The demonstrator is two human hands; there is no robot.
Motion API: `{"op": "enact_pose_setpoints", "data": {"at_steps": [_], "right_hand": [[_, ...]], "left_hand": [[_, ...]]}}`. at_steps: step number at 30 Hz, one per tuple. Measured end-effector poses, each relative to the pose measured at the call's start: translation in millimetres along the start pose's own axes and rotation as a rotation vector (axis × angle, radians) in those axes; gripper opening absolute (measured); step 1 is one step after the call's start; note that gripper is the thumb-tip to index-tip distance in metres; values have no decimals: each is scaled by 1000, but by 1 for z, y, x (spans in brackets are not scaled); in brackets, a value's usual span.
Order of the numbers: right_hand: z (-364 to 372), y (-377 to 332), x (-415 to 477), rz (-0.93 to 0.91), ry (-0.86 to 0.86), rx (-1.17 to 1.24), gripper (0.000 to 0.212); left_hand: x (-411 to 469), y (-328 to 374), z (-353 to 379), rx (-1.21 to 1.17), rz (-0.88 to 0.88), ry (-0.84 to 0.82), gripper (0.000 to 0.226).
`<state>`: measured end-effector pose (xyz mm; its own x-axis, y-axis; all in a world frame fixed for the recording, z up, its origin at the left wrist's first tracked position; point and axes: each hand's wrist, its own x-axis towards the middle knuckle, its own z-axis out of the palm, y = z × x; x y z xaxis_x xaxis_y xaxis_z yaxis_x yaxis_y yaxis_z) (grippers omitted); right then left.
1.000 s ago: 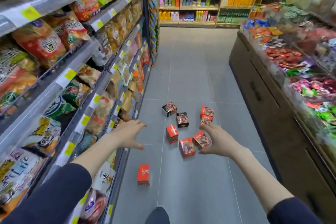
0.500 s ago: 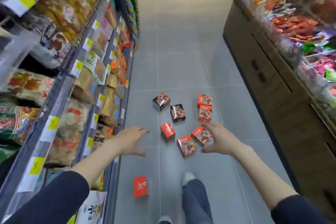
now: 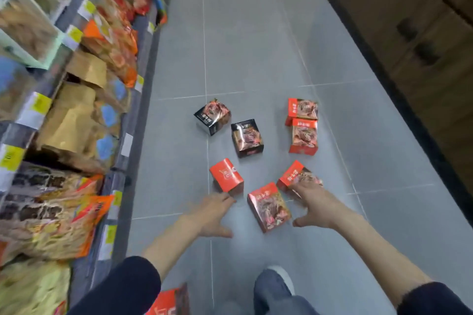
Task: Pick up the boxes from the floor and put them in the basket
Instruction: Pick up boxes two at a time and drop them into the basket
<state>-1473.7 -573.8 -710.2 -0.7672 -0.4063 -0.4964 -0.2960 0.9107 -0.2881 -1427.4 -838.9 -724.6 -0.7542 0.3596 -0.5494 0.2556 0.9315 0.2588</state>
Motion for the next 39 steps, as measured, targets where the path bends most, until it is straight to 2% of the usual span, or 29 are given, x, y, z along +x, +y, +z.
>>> {"op": "enact_pose_setpoints", "data": {"at_steps": [8, 14, 17, 20, 22, 23, 28, 30, 33, 36, 39], "right_hand": [[133, 61, 77, 5, -50, -31, 85], [184, 84, 98, -23, -70, -20, 87], [198, 90, 100, -51, 9, -11, 87], [213, 97, 107, -93, 129, -34, 85], [218, 97, 112, -115, 160, -32, 81], [220, 98, 114, -134, 173, -41, 80], [214, 92, 116, -140, 188, -43, 82], [207, 90, 116, -124, 143, -8, 80], [202, 92, 118, -149, 168, -32, 85], [195, 90, 126, -167, 122, -70, 95], [189, 85, 140, -174, 182, -145, 103]], "left_hand": [[133, 8, 120, 24, 38, 70, 87], [182, 33, 195, 98, -37, -39, 97], [190, 46, 206, 165, -110, -89, 99], [200, 44, 220, 125, -163, 28, 97], [210, 37, 233, 113, -147, 161, 78], [214, 34, 238, 108, -150, 177, 72], [217, 19, 236, 154, -73, 215, 70], [211, 13, 221, 178, 6, 218, 72], [202, 2, 183, 257, 118, 199, 74], [214, -17, 152, 26, 143, 66, 62], [228, -36, 125, -216, 129, 4, 52]]}}
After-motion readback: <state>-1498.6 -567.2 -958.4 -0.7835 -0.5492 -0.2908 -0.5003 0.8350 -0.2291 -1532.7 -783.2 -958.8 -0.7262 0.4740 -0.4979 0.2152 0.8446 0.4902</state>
